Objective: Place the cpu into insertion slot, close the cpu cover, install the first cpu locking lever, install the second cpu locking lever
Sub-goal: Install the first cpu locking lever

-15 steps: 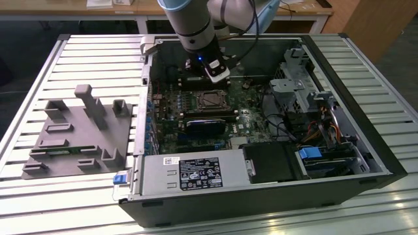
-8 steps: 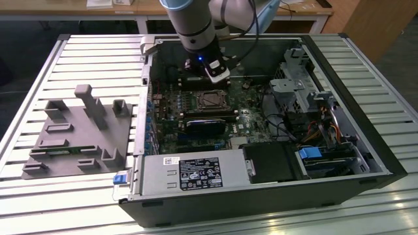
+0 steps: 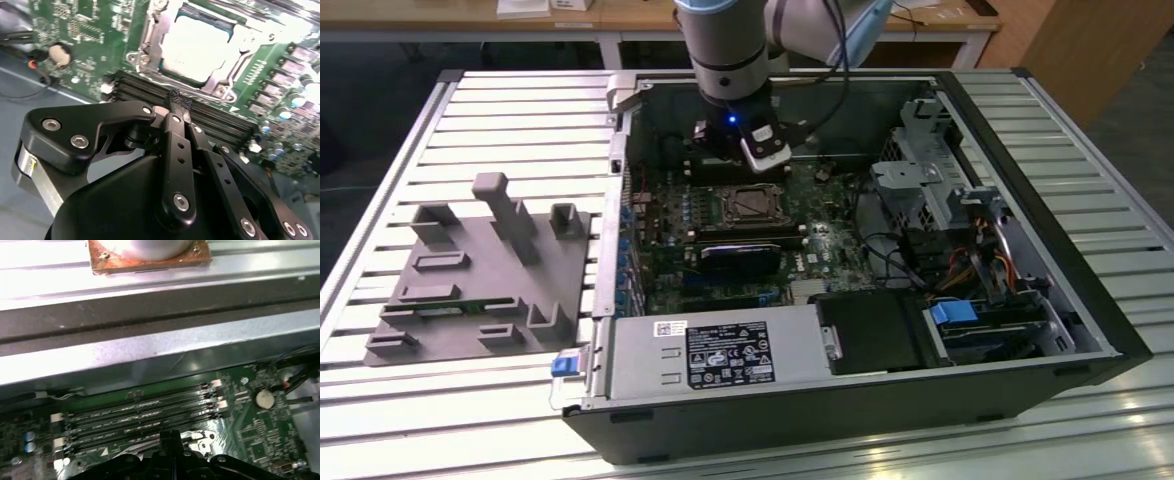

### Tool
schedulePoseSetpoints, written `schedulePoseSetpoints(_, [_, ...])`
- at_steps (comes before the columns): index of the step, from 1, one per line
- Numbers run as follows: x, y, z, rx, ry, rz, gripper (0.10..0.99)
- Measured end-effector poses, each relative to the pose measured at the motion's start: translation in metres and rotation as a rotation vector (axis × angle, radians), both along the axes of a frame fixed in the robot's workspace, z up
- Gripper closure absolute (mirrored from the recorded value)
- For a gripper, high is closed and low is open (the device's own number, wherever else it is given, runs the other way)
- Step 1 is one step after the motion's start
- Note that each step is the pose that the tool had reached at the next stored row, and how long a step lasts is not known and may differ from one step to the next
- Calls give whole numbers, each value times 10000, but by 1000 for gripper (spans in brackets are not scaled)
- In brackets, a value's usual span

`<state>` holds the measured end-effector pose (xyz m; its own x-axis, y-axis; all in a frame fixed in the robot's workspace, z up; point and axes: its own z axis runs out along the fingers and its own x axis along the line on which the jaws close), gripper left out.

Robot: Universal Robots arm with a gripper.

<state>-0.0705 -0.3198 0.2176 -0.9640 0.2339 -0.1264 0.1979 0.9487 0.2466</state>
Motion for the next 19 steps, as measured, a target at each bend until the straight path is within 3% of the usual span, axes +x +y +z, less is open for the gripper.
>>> schedulePoseSetpoints(5, [53, 0, 0, -256, 589, -9, 980])
schedulePoseSetpoints(6, [57, 0, -1, -300, 635, -11, 980])
schedulePoseSetpoints(15, [63, -20, -1, -344, 637, -16, 980])
schedulePoseSetpoints(17, [67, -31, -2, -416, 636, -22, 980])
schedulePoseSetpoints(19, [71, -39, -1, -594, 637, -31, 980])
